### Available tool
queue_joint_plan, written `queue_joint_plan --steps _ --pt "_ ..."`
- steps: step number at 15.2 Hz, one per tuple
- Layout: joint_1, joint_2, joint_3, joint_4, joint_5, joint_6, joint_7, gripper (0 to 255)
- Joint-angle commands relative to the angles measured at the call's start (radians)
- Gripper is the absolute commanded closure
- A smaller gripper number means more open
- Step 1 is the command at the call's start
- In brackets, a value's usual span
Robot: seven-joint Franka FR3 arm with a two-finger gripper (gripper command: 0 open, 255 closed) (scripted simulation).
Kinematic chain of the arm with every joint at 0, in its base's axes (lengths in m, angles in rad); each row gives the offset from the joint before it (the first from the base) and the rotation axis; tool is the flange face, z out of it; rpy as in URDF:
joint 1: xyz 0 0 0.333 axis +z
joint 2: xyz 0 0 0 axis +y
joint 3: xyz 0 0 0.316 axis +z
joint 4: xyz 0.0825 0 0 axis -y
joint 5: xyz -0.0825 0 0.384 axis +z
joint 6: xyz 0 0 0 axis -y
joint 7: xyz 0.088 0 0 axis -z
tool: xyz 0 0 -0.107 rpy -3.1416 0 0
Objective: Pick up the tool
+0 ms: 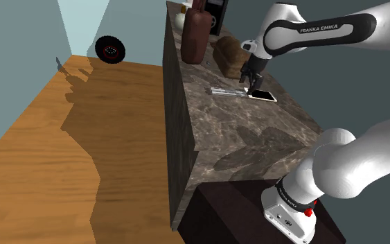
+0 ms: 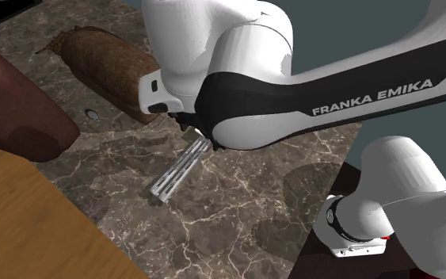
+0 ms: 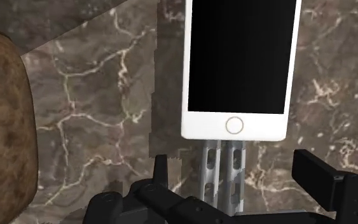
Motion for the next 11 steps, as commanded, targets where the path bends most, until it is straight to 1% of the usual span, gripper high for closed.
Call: queue_joint_plan --steps 1,3,5,6,11 --pt "0.001 0.010 -0.006 -0.023 -0.001 0.033 -0.003 0" --pt "0.001 0.022 -0.012 -0.041 -0.002 0.063 -0.004 0" --pt "0.001 0.025 -0.013 -0.046 -0.002 0.071 -0.004 0" --pt "0.000 0.022 -0.013 -0.047 -0.003 0.069 -0.005 255" --pt "0.000 0.021 -0.013 -0.047 -0.003 0.068 -0.004 255"
